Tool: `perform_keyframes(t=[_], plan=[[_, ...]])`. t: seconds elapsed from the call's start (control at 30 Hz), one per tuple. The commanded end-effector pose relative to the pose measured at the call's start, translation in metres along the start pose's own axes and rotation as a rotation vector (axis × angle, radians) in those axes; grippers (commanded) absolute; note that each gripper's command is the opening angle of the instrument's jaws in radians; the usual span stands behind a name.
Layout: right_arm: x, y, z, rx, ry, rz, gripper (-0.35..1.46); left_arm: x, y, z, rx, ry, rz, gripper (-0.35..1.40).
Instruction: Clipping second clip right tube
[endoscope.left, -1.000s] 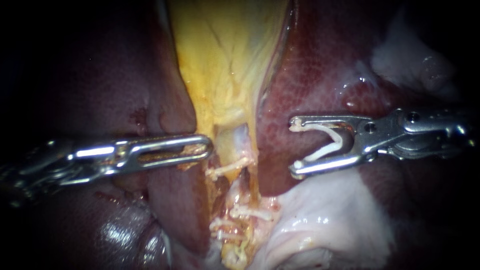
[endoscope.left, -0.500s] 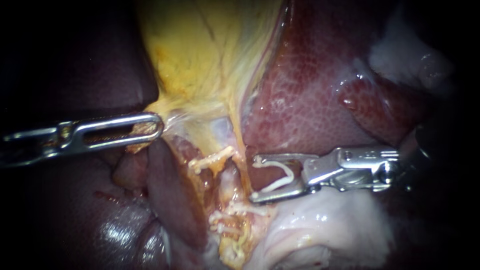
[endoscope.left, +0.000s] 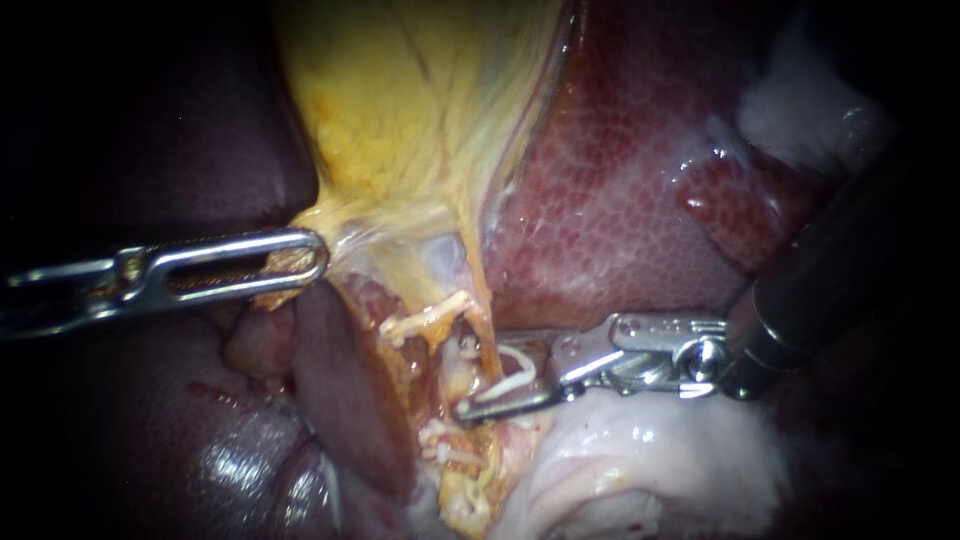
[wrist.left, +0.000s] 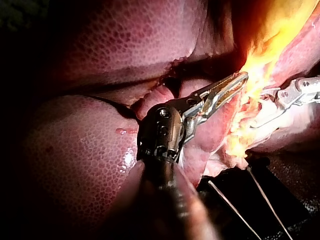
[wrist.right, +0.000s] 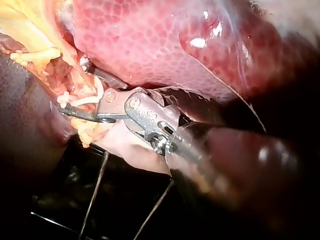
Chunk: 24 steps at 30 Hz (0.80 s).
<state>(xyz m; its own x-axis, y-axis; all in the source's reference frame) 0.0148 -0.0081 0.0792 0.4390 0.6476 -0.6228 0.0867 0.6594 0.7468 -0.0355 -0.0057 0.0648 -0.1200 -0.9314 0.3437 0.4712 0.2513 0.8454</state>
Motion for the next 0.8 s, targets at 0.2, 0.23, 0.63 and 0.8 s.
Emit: perform_keyframes(t=[0.2,0.23,0.63,0.8], plan=[[-0.0011,0.0004,0.0003,0.005,-0.028,0.027,0.17,0.0001,0.0,0.0001,-0.001,-0.001,0.0,-0.35],[-0.001,0.0005,-0.0001,0.005,-0.028,0.052,-0.11,0.0001,0.0,0.0,-0.001,-0.001,0.0,-0.35],[-0.0003,0.0007,-0.0004,0.001,-0.022,0.074,-0.35,0.0001,-0.0001,0.0,-0.002,-0.001,0.0,-0.35],[-0.0005,0.0005,-0.0005,-0.024,-0.035,0.072,-0.01,0.0001,-0.0001,0.0,-0.002,-0.001,0.0,-0.35]])
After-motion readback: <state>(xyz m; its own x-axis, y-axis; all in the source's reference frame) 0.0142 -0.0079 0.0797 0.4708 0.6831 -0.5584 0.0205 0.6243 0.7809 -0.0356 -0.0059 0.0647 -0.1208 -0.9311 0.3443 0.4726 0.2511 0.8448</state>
